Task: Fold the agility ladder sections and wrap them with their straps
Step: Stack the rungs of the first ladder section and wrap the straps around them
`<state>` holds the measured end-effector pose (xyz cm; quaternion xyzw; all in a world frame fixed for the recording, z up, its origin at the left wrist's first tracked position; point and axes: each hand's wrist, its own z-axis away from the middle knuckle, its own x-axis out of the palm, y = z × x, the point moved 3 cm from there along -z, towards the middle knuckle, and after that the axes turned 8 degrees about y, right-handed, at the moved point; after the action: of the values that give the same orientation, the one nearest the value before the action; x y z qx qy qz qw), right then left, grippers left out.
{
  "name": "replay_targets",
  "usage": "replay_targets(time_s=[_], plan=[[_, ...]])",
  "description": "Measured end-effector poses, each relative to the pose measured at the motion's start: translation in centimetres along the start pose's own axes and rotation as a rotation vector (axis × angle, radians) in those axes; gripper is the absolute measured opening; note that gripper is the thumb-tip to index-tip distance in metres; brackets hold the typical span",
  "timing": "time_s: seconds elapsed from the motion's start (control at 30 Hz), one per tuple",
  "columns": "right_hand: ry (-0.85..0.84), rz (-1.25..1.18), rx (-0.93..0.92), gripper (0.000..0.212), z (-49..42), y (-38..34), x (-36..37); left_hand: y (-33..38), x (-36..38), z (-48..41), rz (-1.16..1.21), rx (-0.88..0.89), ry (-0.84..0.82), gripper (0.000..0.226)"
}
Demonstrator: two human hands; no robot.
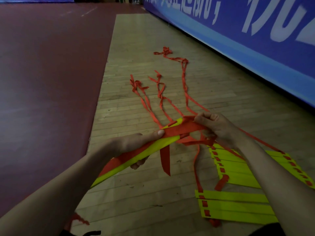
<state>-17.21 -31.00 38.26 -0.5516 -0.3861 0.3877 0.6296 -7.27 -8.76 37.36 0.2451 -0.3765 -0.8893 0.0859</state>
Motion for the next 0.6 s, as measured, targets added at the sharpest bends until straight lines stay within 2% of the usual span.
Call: replay_targets(time_s=[0.1,0.27,0.47,0.6], plan=[[0.020,-0.066,-0.026,0.034,-0.1,0.7,0.9,0.4,0.0,-0.3,0.022,0.072,0.013,0.078],[0.064,-0.179,-0.037,0.027,-0.4,1.9,2.0,0.4,-0.2,-0.5,0.093,0.114,0.093,0.066],[0.072,0.076,-0.161,0.024,-0.7,1.9,1.4,0.3,-0.5,-0.7,0.147,0.108,0.147,0.059],[0.074,0.070,-0.168,0.031,-0.5,1.4,1.4,0.7,-0.3,-1.1,0.135,0.095,0.260,0.070]])
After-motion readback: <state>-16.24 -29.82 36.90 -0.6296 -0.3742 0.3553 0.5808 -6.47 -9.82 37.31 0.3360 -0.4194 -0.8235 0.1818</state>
